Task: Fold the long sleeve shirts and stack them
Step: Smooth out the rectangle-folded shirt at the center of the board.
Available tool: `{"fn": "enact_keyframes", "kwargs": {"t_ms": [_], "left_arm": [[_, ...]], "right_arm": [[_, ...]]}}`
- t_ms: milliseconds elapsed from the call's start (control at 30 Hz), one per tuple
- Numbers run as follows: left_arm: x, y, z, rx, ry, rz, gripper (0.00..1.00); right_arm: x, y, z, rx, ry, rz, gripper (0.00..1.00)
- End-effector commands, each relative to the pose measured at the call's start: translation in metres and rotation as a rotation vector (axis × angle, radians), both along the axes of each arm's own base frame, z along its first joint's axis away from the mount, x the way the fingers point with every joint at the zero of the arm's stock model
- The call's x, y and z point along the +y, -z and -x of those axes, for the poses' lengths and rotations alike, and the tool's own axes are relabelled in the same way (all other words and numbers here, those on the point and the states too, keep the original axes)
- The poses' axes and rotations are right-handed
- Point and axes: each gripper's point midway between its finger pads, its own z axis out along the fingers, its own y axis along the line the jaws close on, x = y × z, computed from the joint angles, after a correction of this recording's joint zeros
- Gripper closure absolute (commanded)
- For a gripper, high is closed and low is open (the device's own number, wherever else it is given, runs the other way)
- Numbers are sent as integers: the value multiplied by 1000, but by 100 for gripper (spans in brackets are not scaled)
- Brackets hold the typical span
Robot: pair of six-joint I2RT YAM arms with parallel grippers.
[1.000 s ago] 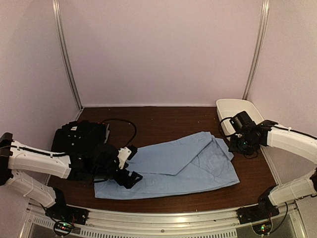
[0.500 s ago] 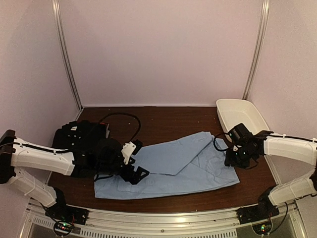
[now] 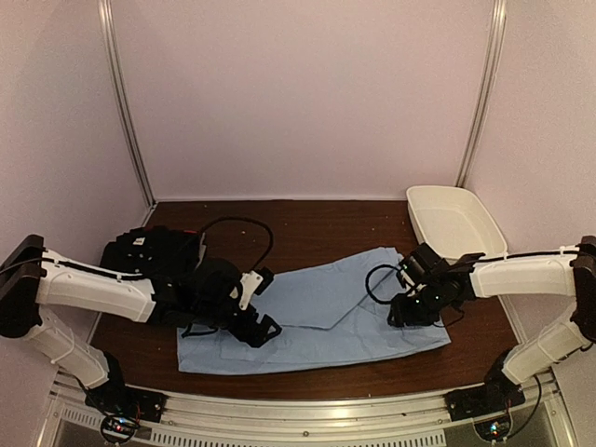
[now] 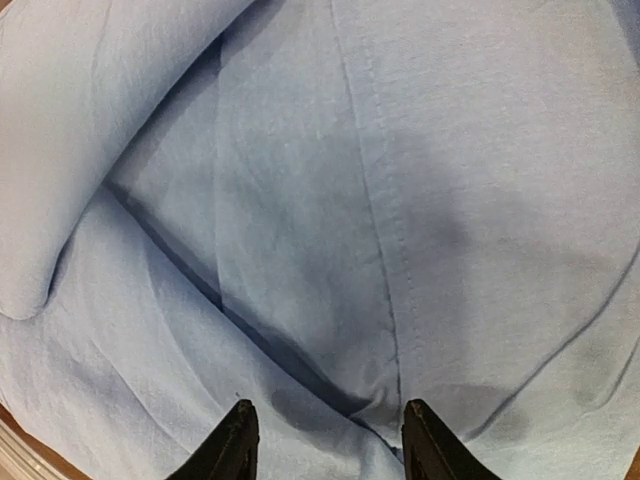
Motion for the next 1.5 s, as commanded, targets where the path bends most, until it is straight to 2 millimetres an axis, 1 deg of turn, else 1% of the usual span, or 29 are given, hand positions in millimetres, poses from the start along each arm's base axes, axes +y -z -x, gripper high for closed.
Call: {"fn": "enact_keyframes", "kwargs": {"t_ms": [0, 67, 167, 367, 467, 633, 700, 867, 900, 1000, 1100, 1233, 1367, 1467], "left_arm": [[44, 19, 1, 112, -195, -95, 7], [61, 26, 6, 156, -253, -120, 8], [80, 36, 10, 209, -306, -138, 12], [96, 52, 4, 266, -347, -149, 22], [92, 58, 9, 307, -325, -141, 27], [88, 62, 13, 333, -303, -133, 40], [88, 62, 14, 330, -302, -128, 44], [91, 58, 8, 296, -322, -131, 46], [92, 57, 6, 288, -330, -136, 45], [98, 53, -3, 241, -370, -154, 35], [102, 49, -10, 199, -391, -161, 34], [99, 48, -14, 181, -381, -155, 41], [95, 52, -12, 195, -365, -153, 47], [92, 50, -12, 192, -358, -132, 52]], "right_arm": [[29, -4, -10, -36, -66, -30, 50], [35, -1, -10, -36, -82, -25, 50], [41, 3, -9, -34, -99, -17, 50], [45, 6, -8, -33, -120, -7, 50], [44, 6, -6, -33, -121, -1, 51], [42, 7, -5, -36, -114, 0, 50], [41, 9, -3, -32, -113, 2, 51], [40, 12, -3, -26, -114, 7, 51], [40, 13, -3, -25, -114, 8, 51], [39, 13, -2, -24, -114, 13, 51], [39, 14, -2, -23, -114, 16, 51], [37, 17, -1, -17, -112, 22, 51], [36, 19, 1, -12, -109, 26, 51], [34, 21, 2, -10, -106, 26, 52]]}}
